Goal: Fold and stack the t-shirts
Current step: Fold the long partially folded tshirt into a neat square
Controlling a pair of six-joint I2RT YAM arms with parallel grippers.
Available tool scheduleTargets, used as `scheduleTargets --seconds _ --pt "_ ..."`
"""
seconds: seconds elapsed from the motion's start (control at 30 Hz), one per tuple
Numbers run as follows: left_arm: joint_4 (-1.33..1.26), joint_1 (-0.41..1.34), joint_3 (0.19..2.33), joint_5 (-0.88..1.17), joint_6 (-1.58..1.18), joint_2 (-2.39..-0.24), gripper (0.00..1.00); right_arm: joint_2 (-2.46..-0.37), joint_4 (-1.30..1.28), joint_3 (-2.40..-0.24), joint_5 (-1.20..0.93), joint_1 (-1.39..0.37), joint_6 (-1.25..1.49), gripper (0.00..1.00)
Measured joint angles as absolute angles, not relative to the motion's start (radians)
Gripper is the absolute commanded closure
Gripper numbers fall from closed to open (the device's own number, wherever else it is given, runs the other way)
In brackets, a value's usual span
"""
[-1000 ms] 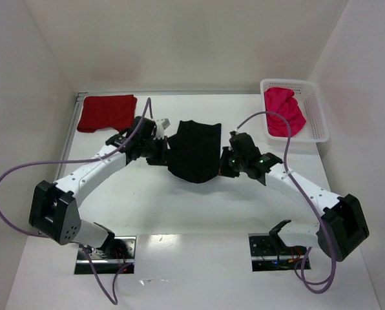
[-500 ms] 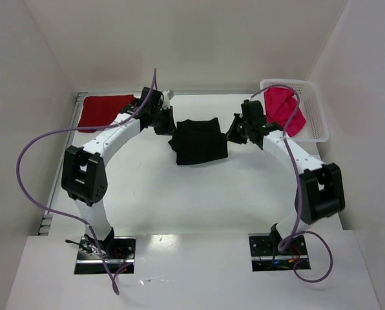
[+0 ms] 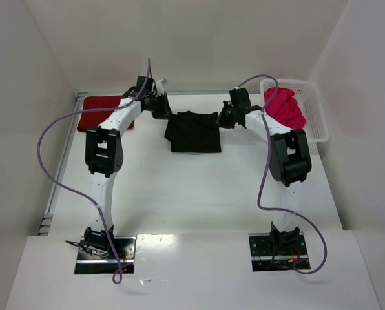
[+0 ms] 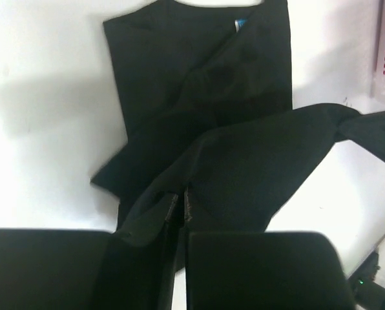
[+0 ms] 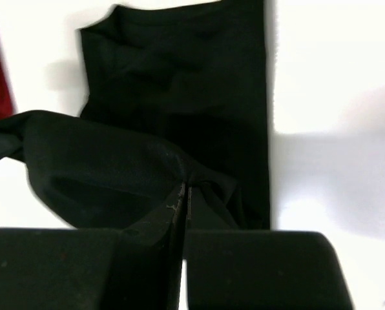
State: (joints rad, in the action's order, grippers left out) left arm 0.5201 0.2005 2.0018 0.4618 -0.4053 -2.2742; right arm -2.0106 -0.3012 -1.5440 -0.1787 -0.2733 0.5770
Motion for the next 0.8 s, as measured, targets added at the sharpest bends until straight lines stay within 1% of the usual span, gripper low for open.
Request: scheduleTargets --seconds 0.03,0.13,0.17,0.2,0.23,0.3,0.4,0.43,0.57,0.6,0.63,0.8 --pt "0.521 0.200 2.038 0.473 -0.398 -2.308 0.84 -2.038 -0.299 -1.559 -0.180 -0.269 0.577 1.00" --pt "0.532 0.200 2.122 0.496 -0.390 -2.387 0.78 -2.104 -0.300 -1.593 -0.181 -0.255 0.577 1.00" --pt "0.532 0.200 2.149 0.502 -0.390 -2.410 0.74 -2.123 -0.301 -1.605 -0.182 -0.250 0.578 0.97" --pt "0.535 0.200 2.172 0.506 -0.388 -2.430 0.64 -2.141 -0.301 -1.618 -0.182 -0.245 0.578 0.93" --pt "0.544 0.200 2.195 0.511 -0.381 -2.449 0.61 -2.154 -0.300 -1.631 -0.182 -0.241 0.578 0.92" --pt "0.555 0.201 2.250 0.515 -0.371 -2.484 0.50 -2.171 -0.298 -1.652 -0.183 -0.235 0.579 0.92" --pt "0.568 0.200 2.307 0.505 -0.369 -2.510 0.50 -2.189 -0.293 -1.709 -0.184 -0.228 0.577 0.92" --pt "0.570 0.200 2.321 0.499 -0.368 -2.513 0.51 -2.195 -0.286 -1.730 -0.183 -0.226 0.576 0.92" --pt "0.571 0.192 2.371 0.478 -0.368 -2.518 0.76 -2.228 -0.269 -1.833 -0.181 -0.221 0.567 0.91" --pt "0.570 0.189 2.384 0.474 -0.371 -2.522 0.86 -2.241 -0.269 -1.865 -0.182 -0.221 0.564 0.91" --pt "0.570 0.185 2.401 0.472 -0.373 -2.527 0.88 -2.251 -0.268 -1.893 -0.186 -0.219 0.562 0.91" --pt "0.569 0.170 2.495 0.469 -0.377 -2.568 0.95 -2.294 -0.264 -1.959 -0.205 -0.213 0.552 0.91"
